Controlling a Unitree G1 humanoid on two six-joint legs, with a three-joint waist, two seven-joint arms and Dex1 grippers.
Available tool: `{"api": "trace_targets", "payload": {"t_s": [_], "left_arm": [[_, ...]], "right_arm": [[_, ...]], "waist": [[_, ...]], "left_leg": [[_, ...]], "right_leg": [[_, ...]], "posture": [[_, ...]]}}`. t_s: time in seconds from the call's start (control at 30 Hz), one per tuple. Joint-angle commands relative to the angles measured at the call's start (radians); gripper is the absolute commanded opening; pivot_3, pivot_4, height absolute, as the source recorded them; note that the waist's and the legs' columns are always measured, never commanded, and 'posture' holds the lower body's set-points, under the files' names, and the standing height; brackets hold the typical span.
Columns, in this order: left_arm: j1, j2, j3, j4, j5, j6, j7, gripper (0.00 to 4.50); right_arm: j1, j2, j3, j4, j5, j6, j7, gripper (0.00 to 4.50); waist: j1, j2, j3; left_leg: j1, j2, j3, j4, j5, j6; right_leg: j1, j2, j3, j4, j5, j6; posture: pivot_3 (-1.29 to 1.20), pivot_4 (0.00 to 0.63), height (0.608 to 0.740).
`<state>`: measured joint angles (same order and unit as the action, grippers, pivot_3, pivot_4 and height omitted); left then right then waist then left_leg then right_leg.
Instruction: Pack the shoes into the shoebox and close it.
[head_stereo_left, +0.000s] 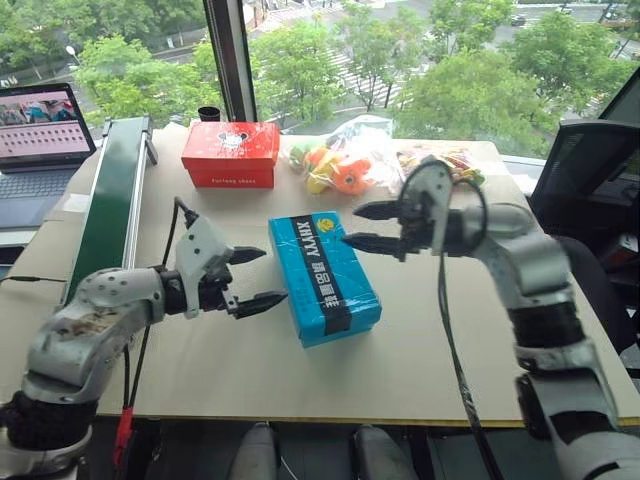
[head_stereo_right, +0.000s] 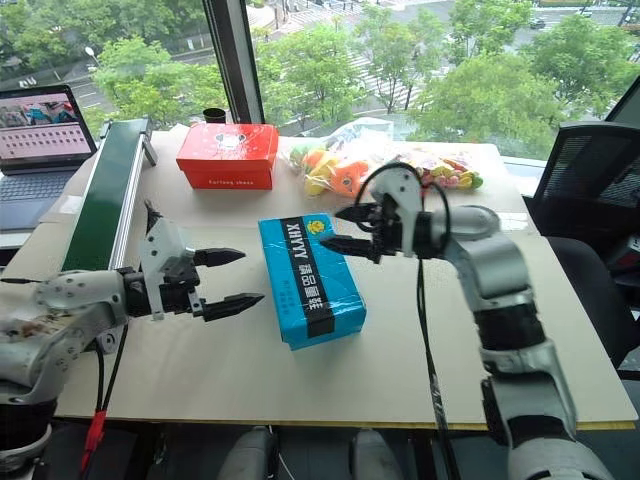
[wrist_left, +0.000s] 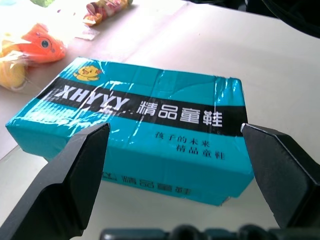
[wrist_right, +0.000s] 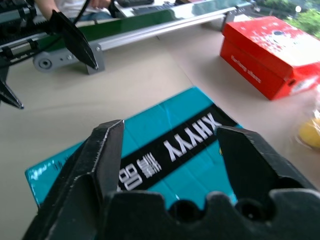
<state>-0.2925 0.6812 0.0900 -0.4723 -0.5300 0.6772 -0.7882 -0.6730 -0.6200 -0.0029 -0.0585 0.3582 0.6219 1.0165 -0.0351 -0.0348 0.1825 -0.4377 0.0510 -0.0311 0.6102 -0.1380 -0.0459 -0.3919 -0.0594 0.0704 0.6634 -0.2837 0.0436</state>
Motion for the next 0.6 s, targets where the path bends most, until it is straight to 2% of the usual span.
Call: {"api": "trace_targets", "payload": {"t_s": [0.03,0.17,0.3,0.4,0.47,0.6], "left_arm": [[0.019,-0.192,0.038,-0.035,-0.006,-0.075,0.202,4.50],[0.145,-0.323,0.007,-0.004,0.142,-0.195,0.354,4.50],[0.233,-0.371,-0.022,0.056,0.279,-0.327,0.443,4.50],[0.309,-0.433,0.000,0.109,0.313,-0.410,0.510,4.50],[0.357,-0.461,0.010,0.166,0.350,-0.473,0.548,4.50],[0.414,-0.452,-0.002,0.287,0.436,-0.604,0.567,4.50]], "right_arm": [[0.121,-0.056,-0.128,-0.040,-0.039,-0.084,-0.095,4.49],[0.331,0.026,-0.255,-0.050,-0.081,-0.223,-0.288,4.49],[0.469,0.111,-0.324,-0.035,-0.095,-0.281,-0.422,4.49],[0.567,0.189,-0.371,0.027,-0.117,-0.381,-0.523,4.49],[0.623,0.245,-0.387,0.079,-0.135,-0.453,-0.592,4.49],[0.686,0.326,-0.337,0.114,-0.179,-0.559,-0.650,4.49]], "waist": [[0.011,0.000,0.000],[0.013,-0.002,-0.002],[0.012,-0.001,-0.002],[0.013,-0.001,-0.004],[0.015,-0.002,-0.007],[0.016,0.002,-0.009]], "left_leg": [[0.000,0.000,0.000,0.001,0.000,0.000],[0.001,-0.001,0.000,0.003,0.000,0.000],[0.002,-0.001,0.001,0.002,0.000,0.001],[0.003,-0.001,0.001,0.004,0.000,0.001],[0.004,-0.001,0.001,0.004,0.000,0.000],[0.006,-0.001,0.002,0.001,0.000,0.000]], "right_leg": [[0.001,0.000,0.000,0.000,0.000,0.000],[0.003,-0.001,0.002,0.000,0.000,0.001],[0.002,0.000,0.002,0.001,0.000,0.001],[0.003,0.000,0.003,0.001,0.001,0.001],[0.005,-0.001,0.003,-0.001,0.001,0.001],[0.005,-0.001,0.003,0.000,0.000,0.001]], "posture": [[0.00,0.150,0.739],[0.00,0.150,0.739],[0.00,0.150,0.739],[0.00,0.150,0.739],[0.00,0.150,0.739],[0.00,0.150,0.739]]}}
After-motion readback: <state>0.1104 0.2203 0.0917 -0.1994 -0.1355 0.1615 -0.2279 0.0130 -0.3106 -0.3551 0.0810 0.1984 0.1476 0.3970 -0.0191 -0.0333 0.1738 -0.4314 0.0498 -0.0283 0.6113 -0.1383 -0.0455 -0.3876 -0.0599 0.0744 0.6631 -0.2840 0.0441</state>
